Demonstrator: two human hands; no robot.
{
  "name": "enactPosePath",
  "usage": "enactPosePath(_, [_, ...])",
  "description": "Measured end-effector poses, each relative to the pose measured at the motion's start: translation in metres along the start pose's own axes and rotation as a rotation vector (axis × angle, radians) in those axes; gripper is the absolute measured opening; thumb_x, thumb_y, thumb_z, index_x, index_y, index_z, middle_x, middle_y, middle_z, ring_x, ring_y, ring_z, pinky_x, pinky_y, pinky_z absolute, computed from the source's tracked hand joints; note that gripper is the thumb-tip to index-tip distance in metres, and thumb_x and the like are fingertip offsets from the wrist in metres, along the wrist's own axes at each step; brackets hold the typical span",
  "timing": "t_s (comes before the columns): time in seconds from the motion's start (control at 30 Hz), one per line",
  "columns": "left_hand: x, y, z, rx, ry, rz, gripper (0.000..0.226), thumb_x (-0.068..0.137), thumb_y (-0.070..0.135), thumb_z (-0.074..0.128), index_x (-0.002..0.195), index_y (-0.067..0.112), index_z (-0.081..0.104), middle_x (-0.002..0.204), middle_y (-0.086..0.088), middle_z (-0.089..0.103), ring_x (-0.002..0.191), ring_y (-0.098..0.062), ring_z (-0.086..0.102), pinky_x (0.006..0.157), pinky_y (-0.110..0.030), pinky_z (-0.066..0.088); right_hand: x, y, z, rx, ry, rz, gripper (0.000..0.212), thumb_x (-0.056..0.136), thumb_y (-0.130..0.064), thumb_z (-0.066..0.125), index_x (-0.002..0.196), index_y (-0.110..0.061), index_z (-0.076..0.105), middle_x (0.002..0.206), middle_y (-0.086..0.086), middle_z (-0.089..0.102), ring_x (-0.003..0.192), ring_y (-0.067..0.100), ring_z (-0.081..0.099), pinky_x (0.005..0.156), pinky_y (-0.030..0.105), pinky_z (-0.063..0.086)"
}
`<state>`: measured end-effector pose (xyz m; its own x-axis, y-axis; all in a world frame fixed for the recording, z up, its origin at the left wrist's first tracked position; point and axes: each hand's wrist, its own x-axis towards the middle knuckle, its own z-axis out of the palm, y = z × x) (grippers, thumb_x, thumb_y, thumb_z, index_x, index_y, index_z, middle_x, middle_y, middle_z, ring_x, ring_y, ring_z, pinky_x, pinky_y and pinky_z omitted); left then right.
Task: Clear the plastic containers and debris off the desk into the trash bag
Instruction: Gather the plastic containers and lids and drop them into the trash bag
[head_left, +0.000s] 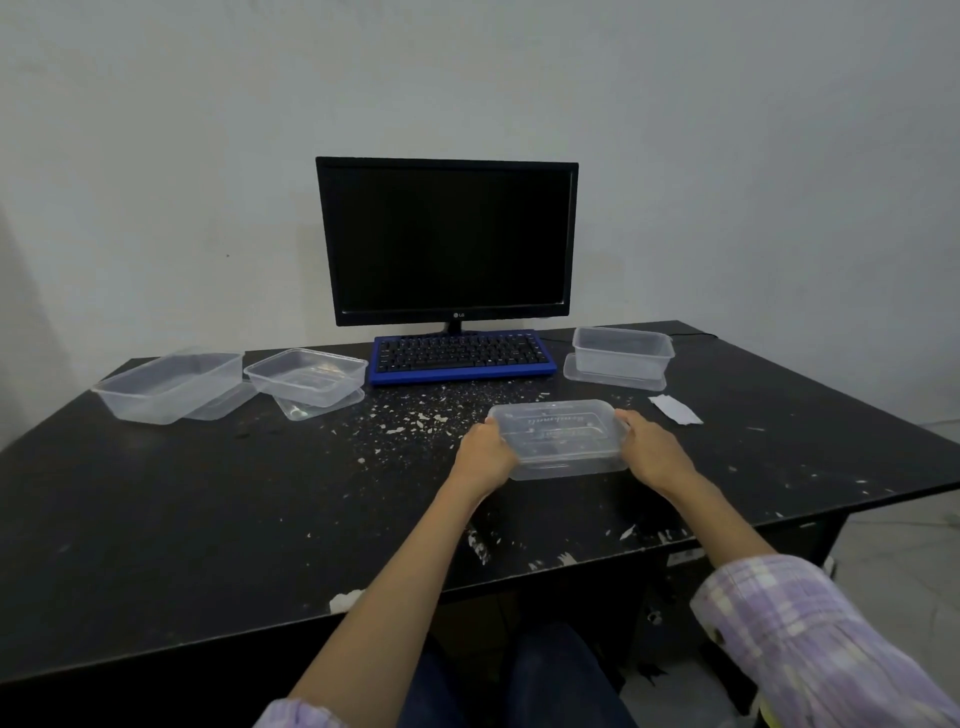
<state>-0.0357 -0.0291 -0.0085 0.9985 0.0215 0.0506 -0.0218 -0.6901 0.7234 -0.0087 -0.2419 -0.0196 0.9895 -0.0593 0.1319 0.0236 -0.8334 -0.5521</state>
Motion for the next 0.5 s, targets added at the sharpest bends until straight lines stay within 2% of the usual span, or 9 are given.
enactPosePath(0.1, [-0.001,-0.001,-0.002,-0.087,-0.008,-0.026,0.035,0.092,0.005,0.042,0.125,0.004,0.052,0.121,-0.016,0.058,0.11,-0.03,0.056,0.094,-0.043,0.049,0.001,-0.003,-0.002,0.031,0.001,0.007,0.041,0.098,-0.014,0.034,0.138,-0.016,0.042,0.133,0.018,0.052,0.119,0.034,0.048,0.098,0.043,0.04])
enactPosePath(0.17, [-0.001,-0.003,-0.004,-0.173,0.002,-0.056,0.024,0.091,0.003,0.041,0.111,0.004,0.056,0.118,-0.018,0.06,0.109,-0.031,0.057,0.093,-0.046,0.049,0.001,-0.006,-0.005,0.058,0.004,0.056,0.039,0.096,-0.01,0.035,0.134,-0.009,0.047,0.132,0.019,0.051,0.119,0.036,0.047,0.098,0.041,0.039])
enactPosePath(0.2, [-0.001,-0.004,-0.006,-0.216,0.009,-0.073,0.02,0.091,0.001,0.04,0.103,0.006,0.056,0.117,-0.019,0.06,0.107,-0.031,0.058,0.091,-0.045,0.05,0.002,-0.007,-0.007,0.068,0.009,0.079,0.034,0.096,-0.008,0.035,0.125,-0.005,0.053,0.127,0.021,0.052,0.116,0.036,0.048,0.095,0.039,0.039])
enactPosePath(0.23, [0.0,-0.004,-0.008,-0.254,0.013,-0.081,0.023,0.09,-0.001,0.04,0.102,0.007,0.057,0.116,-0.019,0.062,0.102,-0.028,0.059,0.085,-0.041,0.051,0.003,-0.008,-0.009,0.071,0.012,0.092,0.027,0.095,-0.007,0.035,0.107,-0.004,0.059,0.117,0.023,0.054,0.108,0.034,0.05,0.09,0.037,0.04])
enactPosePath(0.27, [0.0,-0.004,-0.01,-0.288,0.011,-0.08,0.028,0.089,-0.002,0.039,0.107,0.007,0.06,0.114,-0.017,0.063,0.094,-0.023,0.059,0.075,-0.033,0.05,0.003,-0.01,-0.012,0.067,0.018,0.09,0.024,0.094,-0.006,0.035,0.089,-0.006,0.058,0.105,0.022,0.054,0.098,0.031,0.05,0.084,0.036,0.04])
enactPosePath(0.3, [-0.001,-0.004,-0.014,-0.319,0.009,-0.073,0.033,0.089,-0.003,0.04,0.112,0.009,0.061,0.112,-0.013,0.064,0.088,-0.017,0.058,0.066,-0.025,0.048,0.002,-0.013,-0.015,0.072,0.029,0.08,0.026,0.093,-0.005,0.035,0.079,-0.005,0.056,0.098,0.02,0.056,0.09,0.029,0.05,0.079,0.035,0.04])
enactPosePath(0.33, [-0.001,-0.002,-0.018,-0.352,0.009,-0.066,0.034,0.09,-0.002,0.042,0.115,0.011,0.061,0.109,-0.009,0.065,0.084,-0.012,0.057,0.062,-0.019,0.045,0.002,-0.017,-0.017,0.086,0.045,0.068,0.027,0.093,-0.004,0.036,0.078,-0.001,0.059,0.095,0.019,0.059,0.086,0.028,0.052,0.076,0.036,0.042])
enactPosePath(0.4, [-0.003,0.0,-0.03,-0.42,0.014,-0.064,0.031,0.091,0.001,0.045,0.116,0.011,0.06,0.104,-0.005,0.065,0.084,-0.011,0.059,0.063,-0.02,0.046,0.002,-0.025,-0.022,0.134,0.072,0.033,0.028,0.092,-0.006,0.039,0.088,0.003,0.065,0.095,0.019,0.063,0.085,0.028,0.057,0.078,0.042,0.049])
enactPosePath(0.5, [-0.01,-0.002,-0.053,-0.48,0.029,-0.069,0.03,0.094,0.003,0.044,0.12,0.012,0.056,0.104,-0.007,0.065,0.093,-0.022,0.065,0.073,-0.03,0.055,0.001,-0.046,-0.025,0.37,0.055,0.054,0.02,0.092,-0.01,0.044,0.087,-0.01,0.064,0.097,0.01,0.063,0.088,0.024,0.062,0.08,0.041,0.057])
